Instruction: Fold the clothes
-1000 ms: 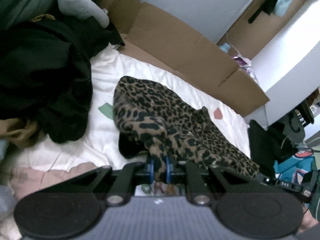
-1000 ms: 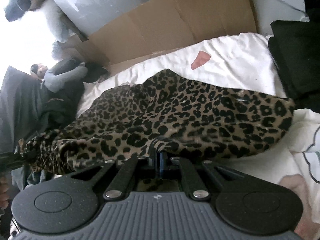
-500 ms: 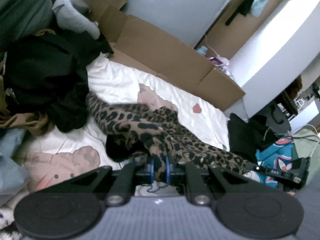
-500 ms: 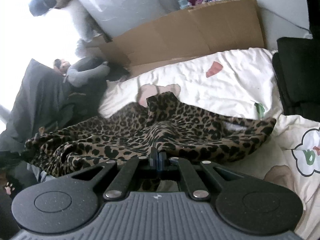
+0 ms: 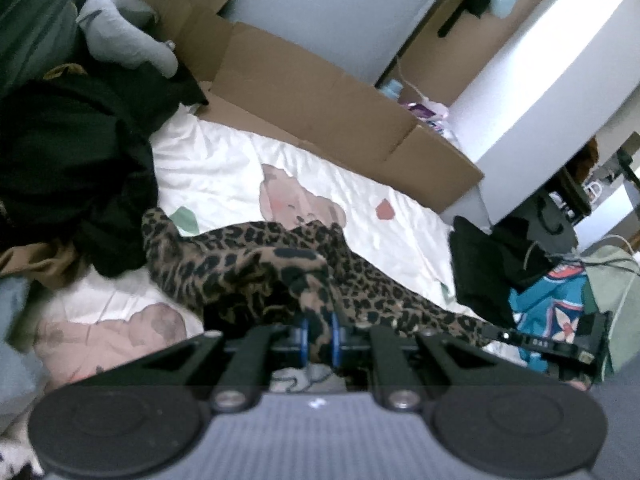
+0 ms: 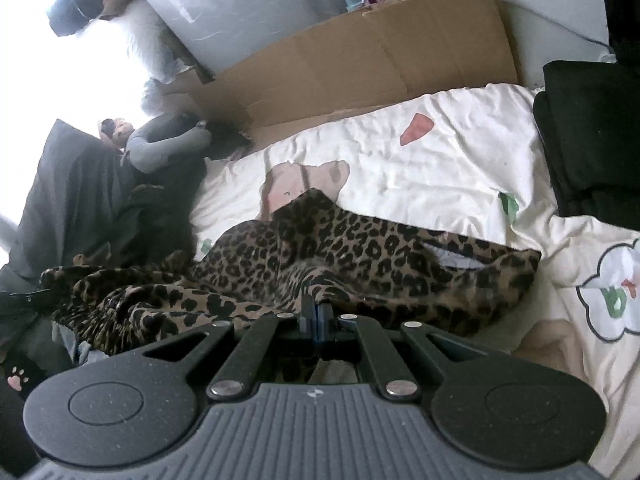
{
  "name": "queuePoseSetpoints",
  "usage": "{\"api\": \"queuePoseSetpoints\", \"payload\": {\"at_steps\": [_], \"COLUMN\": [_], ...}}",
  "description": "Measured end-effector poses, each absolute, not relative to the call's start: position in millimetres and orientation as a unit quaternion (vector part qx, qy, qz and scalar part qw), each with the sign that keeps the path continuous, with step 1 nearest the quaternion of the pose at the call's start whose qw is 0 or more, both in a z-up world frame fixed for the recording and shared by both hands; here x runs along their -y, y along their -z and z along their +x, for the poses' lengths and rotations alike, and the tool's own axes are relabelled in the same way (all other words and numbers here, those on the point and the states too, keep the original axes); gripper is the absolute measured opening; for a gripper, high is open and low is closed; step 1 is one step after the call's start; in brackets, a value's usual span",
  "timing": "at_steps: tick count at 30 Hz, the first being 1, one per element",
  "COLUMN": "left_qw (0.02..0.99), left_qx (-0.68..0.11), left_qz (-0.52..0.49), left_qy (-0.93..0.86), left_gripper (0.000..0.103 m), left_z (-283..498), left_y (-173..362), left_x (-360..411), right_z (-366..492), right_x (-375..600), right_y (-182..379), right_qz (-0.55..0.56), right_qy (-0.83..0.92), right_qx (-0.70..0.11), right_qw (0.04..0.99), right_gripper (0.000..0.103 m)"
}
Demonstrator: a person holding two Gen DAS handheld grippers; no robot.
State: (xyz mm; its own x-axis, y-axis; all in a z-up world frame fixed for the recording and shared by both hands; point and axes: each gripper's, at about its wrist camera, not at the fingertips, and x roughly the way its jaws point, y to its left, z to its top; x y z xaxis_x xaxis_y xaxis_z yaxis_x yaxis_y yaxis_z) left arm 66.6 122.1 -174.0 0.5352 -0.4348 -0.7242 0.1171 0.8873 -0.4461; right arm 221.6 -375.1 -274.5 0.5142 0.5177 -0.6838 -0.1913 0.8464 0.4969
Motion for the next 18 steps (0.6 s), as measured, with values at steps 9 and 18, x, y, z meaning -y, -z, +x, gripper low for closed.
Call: {"api": "queuePoseSetpoints", "payload": {"at_steps": [9,18], "left_qw": [0.859,0.85], "left_qx": [-0.459,-0.477], "left_qz": [-0.172,-0.18], "left_qy": [0.147,0.129], "left_gripper": [0.011,0.012], "left_z": [144,211], "left_y": [215,256], "left_x": [-117,-118], "right_z": [274,334], "right_x": [370,363], "right_y": [308,339], "right_qz": [0.179,0.164], "right_qy": [-0.198,-0.198], "right_qx": [-0.451,-0.458], "right_qw": [0.852,0.851], "right_gripper": [0.0,0.0]}}
